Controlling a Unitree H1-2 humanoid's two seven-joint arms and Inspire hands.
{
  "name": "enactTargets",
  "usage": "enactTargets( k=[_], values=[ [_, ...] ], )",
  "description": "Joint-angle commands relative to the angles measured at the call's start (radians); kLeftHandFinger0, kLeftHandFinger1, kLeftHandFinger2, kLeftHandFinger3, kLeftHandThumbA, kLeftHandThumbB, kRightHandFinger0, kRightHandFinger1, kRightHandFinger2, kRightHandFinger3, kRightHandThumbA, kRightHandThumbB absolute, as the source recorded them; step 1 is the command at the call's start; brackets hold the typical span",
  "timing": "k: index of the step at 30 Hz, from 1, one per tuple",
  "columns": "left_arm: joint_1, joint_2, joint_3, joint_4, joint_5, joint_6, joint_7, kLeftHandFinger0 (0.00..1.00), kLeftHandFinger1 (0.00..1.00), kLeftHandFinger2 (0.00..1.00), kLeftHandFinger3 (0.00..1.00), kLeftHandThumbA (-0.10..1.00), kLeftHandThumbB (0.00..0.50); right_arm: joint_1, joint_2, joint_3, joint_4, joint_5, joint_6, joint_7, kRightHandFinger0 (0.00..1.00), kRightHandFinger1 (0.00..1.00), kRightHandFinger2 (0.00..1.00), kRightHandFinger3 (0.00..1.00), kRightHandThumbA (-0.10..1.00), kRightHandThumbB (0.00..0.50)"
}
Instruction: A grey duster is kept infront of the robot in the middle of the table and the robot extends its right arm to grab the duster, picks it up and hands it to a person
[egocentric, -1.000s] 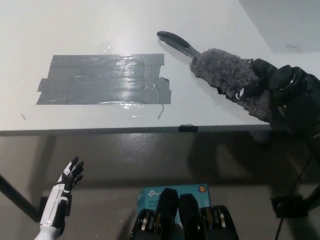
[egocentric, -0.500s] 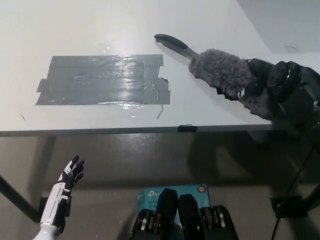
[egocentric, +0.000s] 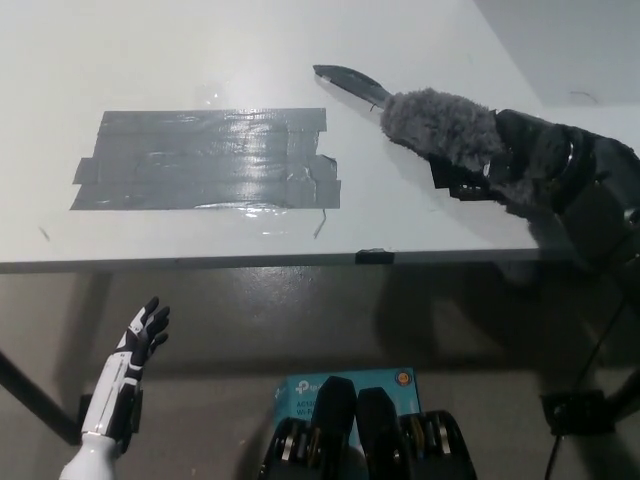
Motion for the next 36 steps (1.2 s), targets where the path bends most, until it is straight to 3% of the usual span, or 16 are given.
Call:
enactTargets(
  k=[1, 2, 3, 5, 6, 8, 11, 12, 13, 14, 19, 22, 25, 28, 33, 36],
  values=[
    [-0.017, 0.017, 0.009, -0.003, -0.006, -0.048, -0.006, 1.00, 1.00, 1.00, 1.00, 1.00, 0.386, 0.023, -0.030, -0.067, -0.088, 0.074, -0.032, 0.050, 0.20, 0.53, 0.43, 0.68, -0.10, 0.181],
    [-0.017, 0.018, 0.009, -0.003, -0.007, -0.048, -0.007, 1.00, 1.00, 1.00, 1.00, 1.00, 0.385, 0.028, -0.033, -0.078, -0.097, 0.079, -0.034, 0.055, 0.18, 0.54, 0.45, 0.63, -0.10, 0.184],
    [-0.020, 0.018, 0.010, -0.001, -0.007, -0.049, -0.006, 1.00, 1.00, 1.00, 1.00, 1.00, 0.382, 0.034, -0.044, -0.095, -0.117, 0.097, -0.044, 0.076, 0.17, 0.59, 0.50, 0.40, -0.10, 0.209],
    [-0.027, 0.019, 0.011, 0.002, -0.011, -0.049, -0.007, 1.00, 1.00, 1.00, 1.00, 1.00, 0.381, 0.044, -0.061, -0.119, -0.159, 0.118, -0.043, 0.111, 0.26, 0.61, 0.58, 0.30, -0.10, 0.227],
    [-0.029, 0.019, 0.011, 0.004, -0.013, -0.049, -0.008, 1.00, 1.00, 1.00, 1.00, 1.00, 0.380, 0.050, -0.067, -0.128, -0.177, 0.124, -0.043, 0.126, 0.26, 0.59, 0.59, 0.29, -0.10, 0.229],
    [-0.032, 0.019, 0.012, 0.002, -0.009, -0.040, -0.006, 1.00, 1.00, 1.00, 1.00, 1.00, 0.381, 0.058, -0.083, -0.161, -0.203, 0.170, -0.055, 0.184, 0.04, 0.43, 0.55, 0.33, -0.10, 0.219],
    [-0.037, 0.021, 0.011, 0.001, -0.008, -0.038, -0.007, 1.00, 1.00, 1.00, 1.00, 1.00, 0.371, 0.078, -0.095, -0.232, -0.248, 0.264, -0.029, 0.270, 0.00, 0.32, 0.55, 0.32, -0.10, 0.239],
    [-0.038, 0.020, 0.012, 0.002, -0.008, -0.041, -0.006, 1.00, 1.00, 1.00, 1.00, 1.00, 0.362, 0.092, -0.089, -0.287, -0.273, 0.328, 0.029, 0.298, 0.00, 0.31, 0.57, 0.24, -0.10, 0.236],
    [-0.040, 0.019, 0.012, 0.004, -0.009, -0.043, -0.006, 1.00, 1.00, 1.00, 1.00, 1.00, 0.359, 0.111, -0.081, -0.365, -0.303, 0.416, 0.116, 0.336, 0.00, 0.35, 0.66, 0.30, -0.10, 0.244],
    [-0.042, 0.018, 0.012, 0.005, -0.012, -0.041, -0.006, 1.00, 1.00, 1.00, 1.00, 1.00, 0.356, 0.121, -0.077, -0.413, -0.312, 0.468, 0.162, 0.363, 0.00, 0.41, 0.82, 0.48, -0.10, 0.255],
    [-0.046, 0.019, 0.013, 0.005, -0.013, -0.034, -0.006, 1.00, 1.00, 1.00, 1.00, 1.00, 0.357, 0.187, -0.042, -0.559, -0.340, 0.719, 0.184, 0.425, 0.00, 0.25, 0.85, 0.95, -0.10, 0.207],
    [-0.050, 0.018, 0.013, 0.004, -0.013, -0.027, -0.005, 1.00, 1.00, 1.00, 1.00, 1.00, 0.355, 0.280, -0.025, -0.531, -0.488, 0.926, 0.184, 0.378, 0.00, 0.26, 0.87, 1.00, -0.10, 0.175],
    [-0.055, 0.016, 0.013, 0.010, -0.007, -0.033, 0.000, 1.00, 1.00, 1.00, 1.00, 1.00, 0.350, 0.367, -0.017, -0.470, -0.652, 1.117, 0.184, 0.266, 0.00, 0.35, 0.87, 0.92, -0.10, 0.190],
    [-0.053, 0.017, 0.014, 0.013, -0.010, -0.039, 0.000, 1.00, 1.00, 1.00, 1.00, 1.00, 0.350, 0.448, 0.018, -0.417, -0.794, 1.324, 0.184, 0.146, 0.00, 0.40, 0.90, 0.95, -0.10, 0.214],
    [-0.057, 0.018, 0.013, 0.011, -0.012, -0.023, -0.004, 1.00, 1.00, 1.00, 1.00, 1.00, 0.347, 0.530, 0.111, -0.429, -0.930, 1.449, 0.184, 0.023, 0.00, 0.48, 0.88, 1.00, -0.10, 0.160],
    [-0.061, 0.019, 0.013, 0.017, -0.004, -0.037, 0.001, 1.00, 1.00, 1.00, 1.00, 1.00, 0.329, 0.563, 0.157, -0.424, -0.949, 1.514, 0.184, -0.002, 0.00, 0.52, 0.90, 1.00, -0.10, 0.170]
  ],
)
